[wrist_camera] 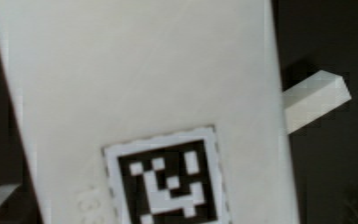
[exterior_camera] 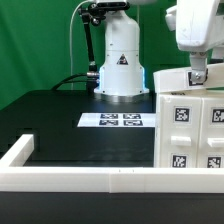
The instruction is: Assemble cabinet
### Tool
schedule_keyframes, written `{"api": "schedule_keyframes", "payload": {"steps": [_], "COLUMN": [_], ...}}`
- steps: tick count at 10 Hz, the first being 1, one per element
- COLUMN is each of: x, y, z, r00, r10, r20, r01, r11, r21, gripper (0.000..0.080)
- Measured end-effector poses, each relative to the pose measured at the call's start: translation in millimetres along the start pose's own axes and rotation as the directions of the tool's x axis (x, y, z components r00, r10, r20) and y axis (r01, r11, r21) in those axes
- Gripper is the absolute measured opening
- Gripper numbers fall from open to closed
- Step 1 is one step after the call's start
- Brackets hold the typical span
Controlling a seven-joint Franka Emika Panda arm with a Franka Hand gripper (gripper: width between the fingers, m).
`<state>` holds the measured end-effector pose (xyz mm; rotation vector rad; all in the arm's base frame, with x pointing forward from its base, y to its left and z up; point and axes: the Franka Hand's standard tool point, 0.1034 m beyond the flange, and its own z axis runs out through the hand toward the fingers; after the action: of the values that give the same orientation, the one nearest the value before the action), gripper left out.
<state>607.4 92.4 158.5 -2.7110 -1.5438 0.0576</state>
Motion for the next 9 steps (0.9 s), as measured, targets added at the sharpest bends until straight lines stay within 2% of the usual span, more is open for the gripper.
{"api": "schedule_keyframes", "payload": {"steps": [3,4,5,7,9], "x": [-0.9,-1.6,-2.5,-2.8,-2.8], "y": [-0.8,0.1,0.7,0.9,0.9], "z": [3.6,3.4,3.8,3.8,4.0], "r00": [1.000,1.000,0.999,0.999,0.993], "r10": [0.028,0.030,0.032,0.034,0.121], "r20": [-0.002,-0.002,-0.001,-0.001,-0.003], "r01": [-0.028,-0.030,-0.032,-0.034,-0.121], "r11": [1.000,1.000,0.999,0.999,0.993], "r21": [-0.004,-0.005,-0.004,-0.004,-0.002], "gripper": [0.0797,0.0705,0.0560,0.0561,0.0561]}}
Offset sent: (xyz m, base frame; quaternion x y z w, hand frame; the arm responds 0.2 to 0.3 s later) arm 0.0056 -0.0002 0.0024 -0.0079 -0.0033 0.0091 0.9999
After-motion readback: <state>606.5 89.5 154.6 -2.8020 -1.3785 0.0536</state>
